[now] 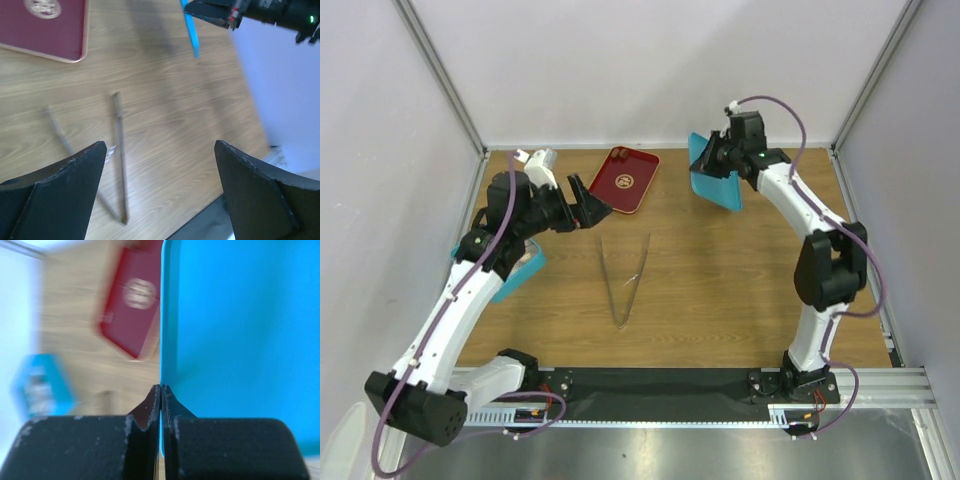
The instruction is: Pack the chocolate
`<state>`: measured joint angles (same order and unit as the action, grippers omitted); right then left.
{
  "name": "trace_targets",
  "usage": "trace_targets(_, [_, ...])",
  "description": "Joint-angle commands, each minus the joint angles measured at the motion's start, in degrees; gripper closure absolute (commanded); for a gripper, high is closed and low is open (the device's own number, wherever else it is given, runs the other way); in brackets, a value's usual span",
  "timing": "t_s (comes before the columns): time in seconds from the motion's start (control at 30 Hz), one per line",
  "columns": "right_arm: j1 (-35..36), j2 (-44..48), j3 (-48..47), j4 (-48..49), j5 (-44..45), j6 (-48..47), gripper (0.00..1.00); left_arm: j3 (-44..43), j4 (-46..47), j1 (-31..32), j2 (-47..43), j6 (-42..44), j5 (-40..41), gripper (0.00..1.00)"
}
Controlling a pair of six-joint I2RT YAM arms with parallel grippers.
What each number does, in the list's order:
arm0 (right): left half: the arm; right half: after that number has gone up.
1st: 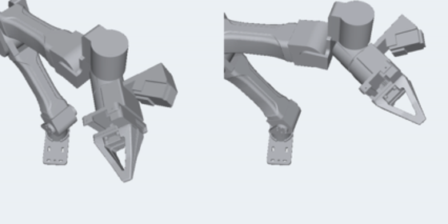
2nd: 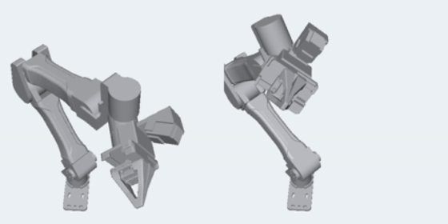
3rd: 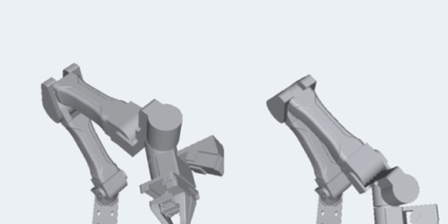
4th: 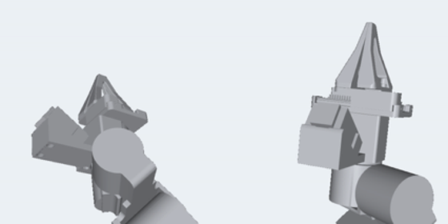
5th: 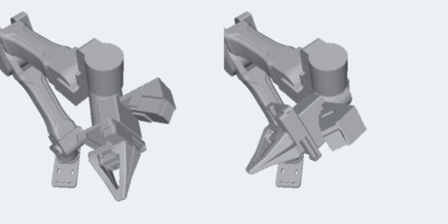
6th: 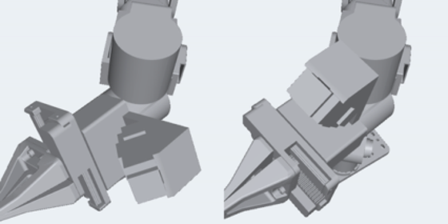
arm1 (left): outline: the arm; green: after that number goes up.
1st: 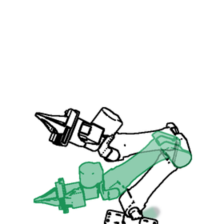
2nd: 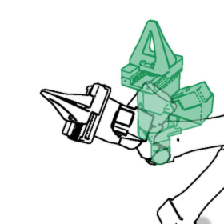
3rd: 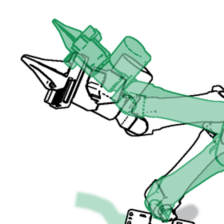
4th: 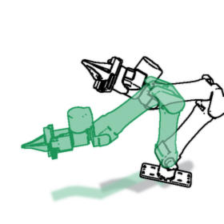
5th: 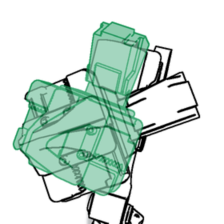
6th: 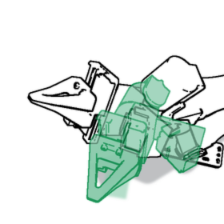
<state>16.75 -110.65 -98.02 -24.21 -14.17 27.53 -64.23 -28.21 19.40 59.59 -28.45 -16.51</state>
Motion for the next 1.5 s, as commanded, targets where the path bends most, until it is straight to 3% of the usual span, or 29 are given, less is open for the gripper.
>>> trace_targets(0.0, [-0.75, 7.46, 1.25, 8.80, -9.81, 6.91, 1.00, -1.61, 10.60, -4.62, 2.45, -5.73, -16.58, 0.05])
trace_targets(0.03, [-0.76, 9.82, 1.42, 10.13, -11.12, 8.32, 1.00, -0.73, 16.28, -5.33, 3.33, -7.22, -21.49, 0.05])
trace_targets(0.17, [-0.93, 14.84, 3.18, 20.58, -16.31, 18.33, 1.00, 0.07, 28.01, -7.70, 5.87, -14.94, -28.11, 0.04])
trace_targets(0.27, [-0.58, 16.34, 2.48, 30.06, -17.81, 27.72, 1.00, 1.12, 41.87, -7.88, 8.33, -20.57, -32.69, 0.04])
trace_targets(0.37, [0.38, 16.17, 1.52, 35.26, -19.74, 33.44, 1.00, 1.73, 47.35, -7.80, 10.36, -22.52, -35.07, 0.03])
trace_targets(0.5, [1.88, 14.94, 0.38, 49.04, -21.51, 44.08, 1.00, 2.88, 63.12, -7.97, 15.53, -28.49, -37.88, 0.02])
trace_targets(0.63, [4.25, 11.69, -5.68, 55.31, -23.70, 50.07, 1.00, 1.57, 84.24, -7.97, 22.56, -45.41, -40.70, 0.04])
trace_targets(0.7, [5.48, 9.85, -9.11, 56.72, -24.32, 52.62, 1.00, -0.19, 90.23, -8.06, 25.30, -48.53, -41.92, 0.04])
trace_targets(0.97, [7.24, 9.40, -13.51, 58.23, -27.31, 54.39, 1.00, -5.90, 92.63, -12.36, 34.78, -48.11, -42.73, 0.03])
trace_targets(1.2, [8.03, 10.54, -12.03, 60.59, -28.36, 56.14, 1.00, -13.89, 117.91, -12.54, 45.77, -65.84, -41.32, 0.02])
trace_targets(1.37, [10.40, 10.72, -10.71, 62.69, -28.54, 57.46, 1.00, -19.79, 118.38, -12.28, 48.33, -66.65, -41.14, 0.01])
trace_targets(1.47, [11.63, 10.81, -9.30, 65.85, -28.10, 59.65, 1.00, -21.55, 114.18, -12.02, 48.34, -64.55, -40.62, 0.01])
